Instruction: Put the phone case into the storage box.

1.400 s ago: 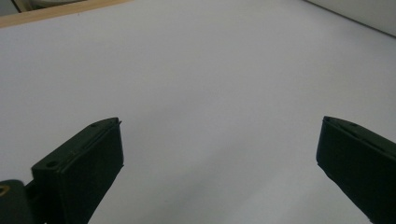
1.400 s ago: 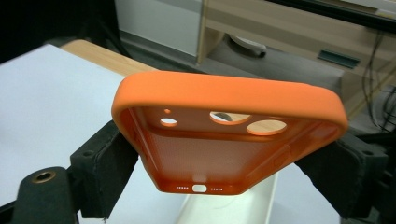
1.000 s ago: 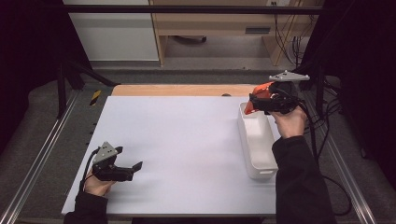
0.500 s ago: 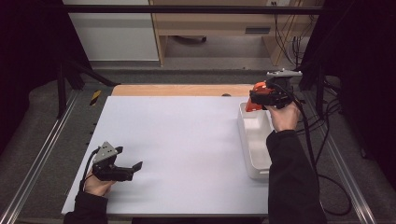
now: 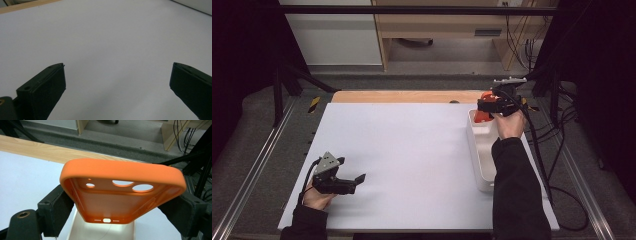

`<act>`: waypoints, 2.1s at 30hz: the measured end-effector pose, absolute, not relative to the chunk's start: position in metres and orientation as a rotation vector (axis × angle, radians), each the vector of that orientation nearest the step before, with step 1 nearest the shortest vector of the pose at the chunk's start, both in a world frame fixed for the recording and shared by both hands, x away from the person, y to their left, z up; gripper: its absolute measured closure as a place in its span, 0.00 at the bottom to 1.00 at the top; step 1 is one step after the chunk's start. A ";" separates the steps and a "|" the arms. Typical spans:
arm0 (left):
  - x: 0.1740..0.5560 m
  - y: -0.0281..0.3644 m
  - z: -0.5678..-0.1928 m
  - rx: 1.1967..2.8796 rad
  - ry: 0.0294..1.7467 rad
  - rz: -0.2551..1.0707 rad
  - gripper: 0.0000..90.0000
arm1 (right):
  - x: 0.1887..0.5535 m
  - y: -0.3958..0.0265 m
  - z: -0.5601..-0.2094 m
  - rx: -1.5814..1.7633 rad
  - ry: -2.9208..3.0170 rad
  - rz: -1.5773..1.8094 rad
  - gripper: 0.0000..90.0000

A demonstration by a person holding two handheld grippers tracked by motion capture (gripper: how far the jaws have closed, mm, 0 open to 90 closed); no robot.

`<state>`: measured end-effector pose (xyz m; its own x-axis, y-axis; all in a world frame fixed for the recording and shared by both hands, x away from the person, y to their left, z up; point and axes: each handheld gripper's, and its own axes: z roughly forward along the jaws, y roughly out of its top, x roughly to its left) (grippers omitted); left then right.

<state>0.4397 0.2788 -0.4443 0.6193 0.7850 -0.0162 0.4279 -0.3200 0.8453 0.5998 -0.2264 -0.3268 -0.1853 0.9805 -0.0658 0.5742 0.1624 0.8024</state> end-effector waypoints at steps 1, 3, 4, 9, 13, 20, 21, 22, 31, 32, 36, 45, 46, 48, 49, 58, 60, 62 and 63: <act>0.440 0.279 -0.444 1.957 0.958 0.508 0.00 | 0.601 -0.226 -0.329 1.477 1.842 0.861 0.17; 0.440 0.278 -0.445 1.960 0.956 0.509 0.00 | 0.605 -0.224 -0.332 1.492 1.841 0.853 0.17; 0.440 0.278 -0.445 1.961 0.955 0.508 0.00 | 0.606 -0.224 -0.334 1.495 1.843 0.848 0.17; 0.440 0.278 -0.445 1.963 0.955 0.506 0.00 | 0.613 -0.223 -0.342 1.516 1.850 0.821 0.17; 0.440 0.277 -0.445 1.970 0.953 0.508 0.00 | 0.617 -0.223 -0.346 1.535 1.848 0.815 0.17; 0.440 0.277 -0.446 1.974 0.949 0.508 0.00 | 0.625 -0.218 -0.357 1.557 1.858 0.802 0.17; 0.440 0.277 -0.446 1.974 0.949 0.508 0.00 | 0.626 -0.217 -0.358 1.557 1.861 0.801 0.17; 0.440 0.277 -0.446 1.975 0.948 0.509 0.00 | 0.627 -0.216 -0.360 1.558 1.865 0.796 0.17; 0.440 0.277 -0.446 1.974 0.950 0.508 0.00 | 0.635 -0.216 -0.373 1.575 1.875 0.766 0.17; 0.440 0.277 -0.446 1.975 0.950 0.509 0.00 | 0.636 -0.216 -0.374 1.578 1.874 0.768 0.17; 0.440 0.276 -0.446 1.983 0.947 0.508 0.00 | 0.638 -0.216 -0.377 1.585 1.876 0.760 0.17; 0.440 0.276 -0.447 1.986 0.945 0.509 0.00 | 0.642 -0.214 -0.383 1.602 1.878 0.751 0.17; 0.440 0.276 -0.447 1.986 0.945 0.508 0.00 | 0.642 -0.214 -0.383 1.604 1.874 0.753 0.17; 0.440 0.276 -0.447 1.985 0.944 0.509 0.00 | 0.642 -0.214 -0.383 1.598 1.874 0.749 0.17; 0.440 0.276 -0.447 1.985 0.945 0.509 0.00 | 0.642 -0.214 -0.383 1.598 1.875 0.747 0.17; 0.440 0.275 -0.447 1.989 0.943 0.508 0.00 | 0.641 -0.213 -0.383 1.576 1.875 0.766 0.15; 0.440 0.275 -0.447 1.997 0.939 0.509 0.00 | 0.641 -0.213 -0.383 1.574 1.869 0.771 0.13; 0.440 0.275 -0.447 1.996 0.939 0.508 0.00 | 0.641 -0.213 -0.383 1.573 1.871 0.770 0.09; 0.440 0.275 -0.447 1.996 0.939 0.508 0.00 | 0.641 -0.212 -0.384 1.567 1.875 0.765 0.07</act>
<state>0.4398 0.2753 -0.4469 0.6357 0.7719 0.0052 0.4265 -0.3568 0.8311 0.6413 -0.2124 -0.3839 -0.1482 0.9867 -0.0664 0.6589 0.1486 0.7374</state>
